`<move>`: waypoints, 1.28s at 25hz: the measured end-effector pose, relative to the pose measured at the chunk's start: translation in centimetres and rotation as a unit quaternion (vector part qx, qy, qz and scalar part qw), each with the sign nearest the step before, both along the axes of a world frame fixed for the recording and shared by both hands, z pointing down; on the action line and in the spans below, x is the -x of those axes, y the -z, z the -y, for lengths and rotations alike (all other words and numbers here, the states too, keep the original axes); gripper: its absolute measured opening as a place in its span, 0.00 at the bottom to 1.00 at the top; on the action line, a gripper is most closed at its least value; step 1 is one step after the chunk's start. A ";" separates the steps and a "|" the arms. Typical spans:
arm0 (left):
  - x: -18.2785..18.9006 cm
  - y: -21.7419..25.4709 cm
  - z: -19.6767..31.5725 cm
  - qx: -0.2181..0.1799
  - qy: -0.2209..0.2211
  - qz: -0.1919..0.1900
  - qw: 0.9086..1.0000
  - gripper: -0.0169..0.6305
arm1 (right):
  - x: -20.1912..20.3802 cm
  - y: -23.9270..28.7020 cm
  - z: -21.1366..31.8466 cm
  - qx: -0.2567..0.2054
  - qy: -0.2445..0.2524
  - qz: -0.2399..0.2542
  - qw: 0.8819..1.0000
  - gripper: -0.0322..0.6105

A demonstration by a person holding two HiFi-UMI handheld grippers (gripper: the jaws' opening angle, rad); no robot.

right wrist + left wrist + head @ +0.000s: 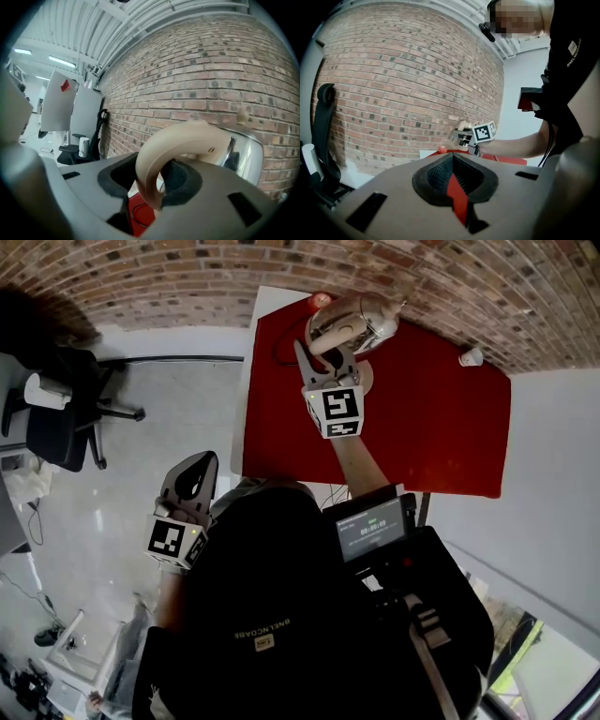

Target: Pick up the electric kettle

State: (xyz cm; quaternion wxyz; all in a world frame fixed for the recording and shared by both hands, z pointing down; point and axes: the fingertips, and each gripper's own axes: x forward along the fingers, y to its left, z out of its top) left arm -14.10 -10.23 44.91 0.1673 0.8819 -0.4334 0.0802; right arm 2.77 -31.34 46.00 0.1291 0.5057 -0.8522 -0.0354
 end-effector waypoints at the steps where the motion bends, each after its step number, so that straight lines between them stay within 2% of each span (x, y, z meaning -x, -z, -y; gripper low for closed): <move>1: -0.2 0.2 0.2 -0.004 -0.002 -0.002 1.000 0.04 | 0.3 0.4 -0.3 0.003 0.012 -0.001 1.000 0.27; 7: -1.6 1.5 1.0 -0.021 -0.023 -0.012 0.999 0.04 | 2.4 4.5 -2.9 -0.009 0.092 -0.001 0.996 0.27; 14: -3.6 3.1 2.0 -0.047 -0.052 -0.021 0.997 0.04 | 3.3 8.0 -5.8 -0.006 0.157 0.002 0.988 0.27; 23: -6.1 5.0 3.0 -0.073 -0.094 -0.031 0.992 0.04 | 3.0 11.2 -10.6 -0.008 0.216 -0.024 0.976 0.28; 32: -10.3 6.8 3.6 -0.092 -0.151 -0.043 0.983 0.04 | 1.4 12.3 -15.2 -0.004 0.230 -0.065 0.971 0.28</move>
